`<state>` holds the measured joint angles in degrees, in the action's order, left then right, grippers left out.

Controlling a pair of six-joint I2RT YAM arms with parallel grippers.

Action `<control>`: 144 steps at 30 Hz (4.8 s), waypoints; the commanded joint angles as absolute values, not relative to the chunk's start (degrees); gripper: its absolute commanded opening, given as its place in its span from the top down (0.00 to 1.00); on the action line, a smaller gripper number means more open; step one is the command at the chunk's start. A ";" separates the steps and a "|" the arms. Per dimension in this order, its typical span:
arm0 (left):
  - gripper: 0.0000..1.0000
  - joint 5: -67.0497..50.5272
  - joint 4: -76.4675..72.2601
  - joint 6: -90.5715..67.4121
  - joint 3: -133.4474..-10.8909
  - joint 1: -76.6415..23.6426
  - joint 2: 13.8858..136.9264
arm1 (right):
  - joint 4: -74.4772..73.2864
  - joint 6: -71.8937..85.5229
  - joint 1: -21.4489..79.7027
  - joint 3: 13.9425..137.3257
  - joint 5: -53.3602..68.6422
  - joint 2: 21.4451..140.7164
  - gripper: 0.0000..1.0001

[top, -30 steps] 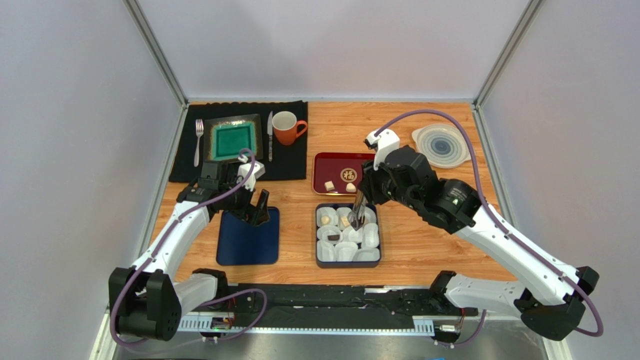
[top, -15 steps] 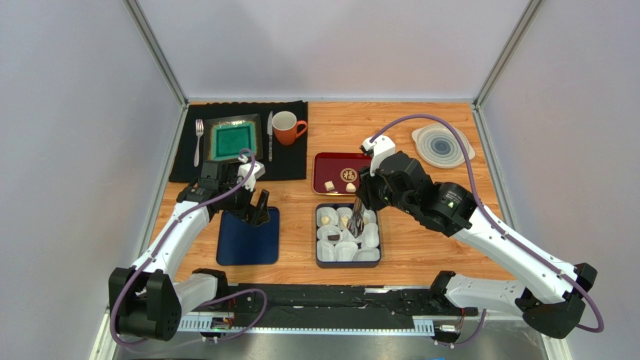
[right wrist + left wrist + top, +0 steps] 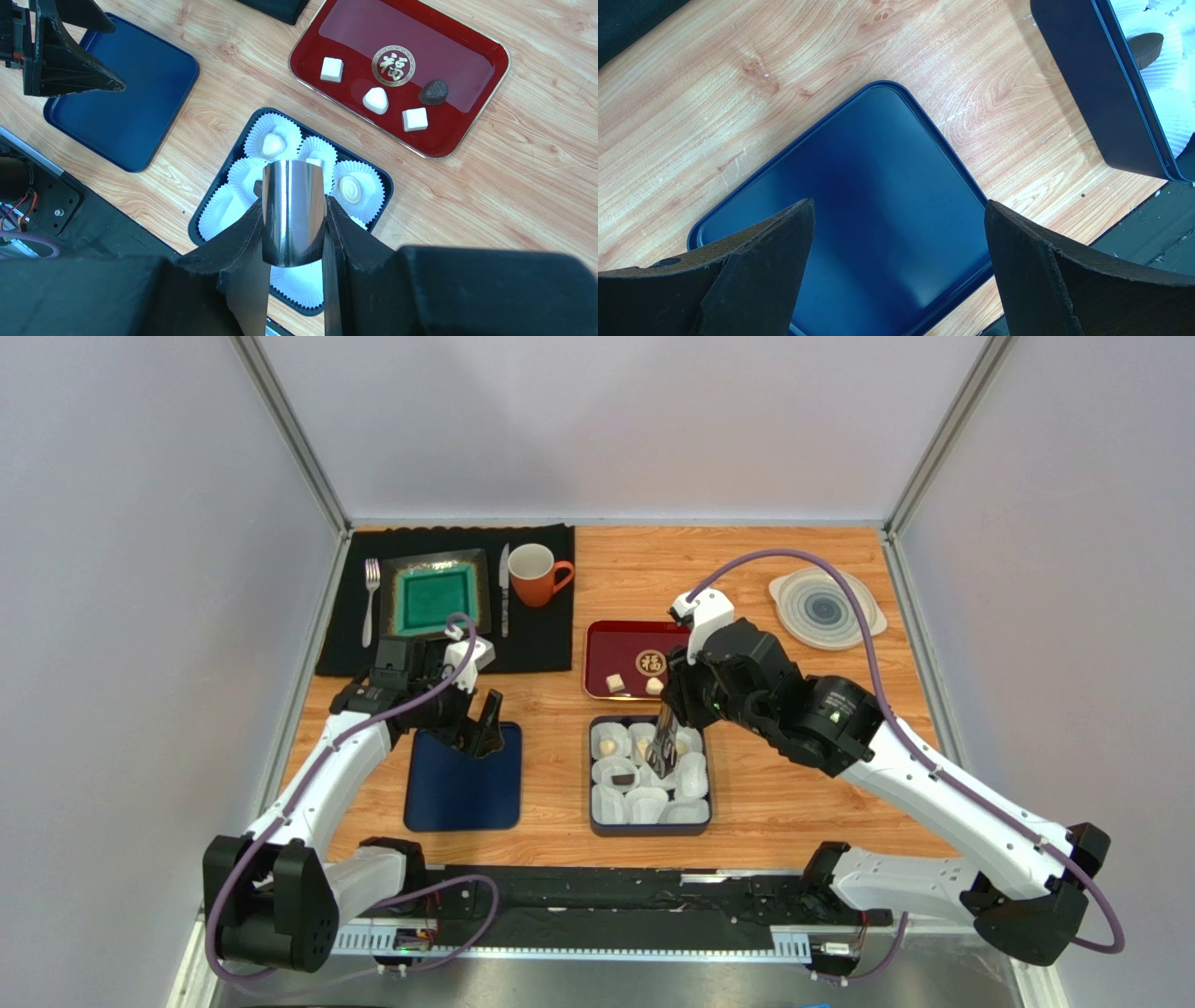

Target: Pack the chocolate

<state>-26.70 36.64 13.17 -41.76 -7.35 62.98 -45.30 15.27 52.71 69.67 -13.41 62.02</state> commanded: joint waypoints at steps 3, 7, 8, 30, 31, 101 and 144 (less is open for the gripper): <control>0.01 -27.51 36.65 13.36 -43.33 -7.12 61.61 | -41.40 15.82 53.09 70.22 -14.41 62.49 0.71; 0.01 -27.42 36.65 13.45 -43.24 -7.03 61.44 | -41.40 15.82 53.09 70.05 -14.85 62.67 0.70; 0.01 -27.42 36.65 13.53 -43.24 -7.12 61.35 | -41.40 15.91 53.00 70.05 -14.94 62.67 0.70; 0.01 -27.33 36.47 13.62 -43.07 -7.12 61.35 | -40.69 14.77 53.09 72.86 -18.36 63.72 0.70; 0.01 -27.33 36.47 13.71 -43.07 -7.12 61.35 | -40.69 14.42 53.00 73.99 -19.15 63.81 0.72; 0.01 -25.58 36.65 15.38 -43.33 -7.03 61.26 | -19.51 12.13 28.04 73.92 -16.88 85.17 0.61; 0.01 -25.49 36.21 14.59 -42.98 -7.03 61.78 | -32.94 10.81 33.38 78.50 -14.15 69.71 0.87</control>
